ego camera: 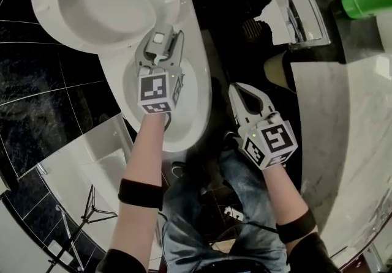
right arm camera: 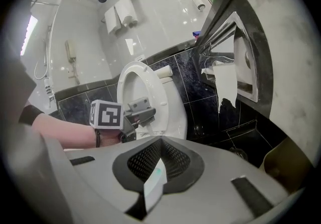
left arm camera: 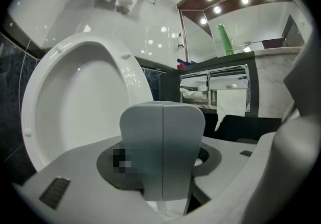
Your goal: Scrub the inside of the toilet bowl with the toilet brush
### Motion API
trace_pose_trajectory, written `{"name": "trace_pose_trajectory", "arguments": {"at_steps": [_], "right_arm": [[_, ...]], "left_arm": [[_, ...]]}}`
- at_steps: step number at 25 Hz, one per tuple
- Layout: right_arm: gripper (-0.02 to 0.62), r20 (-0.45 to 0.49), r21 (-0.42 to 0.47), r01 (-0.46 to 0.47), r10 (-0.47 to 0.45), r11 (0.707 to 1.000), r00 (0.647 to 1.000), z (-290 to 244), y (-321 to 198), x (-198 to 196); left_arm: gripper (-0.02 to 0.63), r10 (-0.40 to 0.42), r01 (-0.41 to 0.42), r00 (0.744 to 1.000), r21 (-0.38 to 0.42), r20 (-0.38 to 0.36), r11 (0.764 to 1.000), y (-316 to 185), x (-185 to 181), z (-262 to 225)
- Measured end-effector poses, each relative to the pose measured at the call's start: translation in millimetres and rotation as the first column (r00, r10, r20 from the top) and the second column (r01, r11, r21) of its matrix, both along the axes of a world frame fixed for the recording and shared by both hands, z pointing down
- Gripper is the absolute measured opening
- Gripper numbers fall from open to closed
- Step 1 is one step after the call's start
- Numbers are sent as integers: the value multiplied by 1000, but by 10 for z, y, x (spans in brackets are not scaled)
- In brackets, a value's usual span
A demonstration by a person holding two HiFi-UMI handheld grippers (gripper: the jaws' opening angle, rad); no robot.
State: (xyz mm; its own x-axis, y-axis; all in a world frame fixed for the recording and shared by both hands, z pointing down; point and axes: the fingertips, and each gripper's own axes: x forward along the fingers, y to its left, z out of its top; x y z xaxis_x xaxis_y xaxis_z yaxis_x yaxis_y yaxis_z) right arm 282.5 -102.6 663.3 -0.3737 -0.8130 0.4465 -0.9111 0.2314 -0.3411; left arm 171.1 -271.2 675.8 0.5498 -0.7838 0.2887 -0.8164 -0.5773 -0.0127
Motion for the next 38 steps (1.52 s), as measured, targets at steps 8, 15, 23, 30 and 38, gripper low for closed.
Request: {"name": "trace_pose_trajectory", "arguments": {"at_steps": [8, 15, 23, 30, 38], "right_arm": [[6, -1, 2, 35, -35, 999, 999, -8, -23, -242], [6, 8, -1, 82, -82, 997, 997, -55, 29, -657], [6, 16, -21, 139, -139, 990, 990, -196, 225, -1196], [6, 0, -17, 144, -144, 989, 990, -352, 381, -1324], [6, -11, -19, 112, -112, 994, 994, -509, 576, -1235]], "left_arm": [[242, -12, 2, 994, 91, 106, 996, -45, -482, -95], [242, -81, 65, 975, 84, 208, 994, 187, -1442, -59], [244, -73, 72, 973, 11, 220, 997, 854, -2017, -65], [244, -36, 49, 982, -67, 183, 997, 1517, -2061, 25], [244, -22, 41, 992, -145, 127, 989, 2043, -1801, 56]]}}
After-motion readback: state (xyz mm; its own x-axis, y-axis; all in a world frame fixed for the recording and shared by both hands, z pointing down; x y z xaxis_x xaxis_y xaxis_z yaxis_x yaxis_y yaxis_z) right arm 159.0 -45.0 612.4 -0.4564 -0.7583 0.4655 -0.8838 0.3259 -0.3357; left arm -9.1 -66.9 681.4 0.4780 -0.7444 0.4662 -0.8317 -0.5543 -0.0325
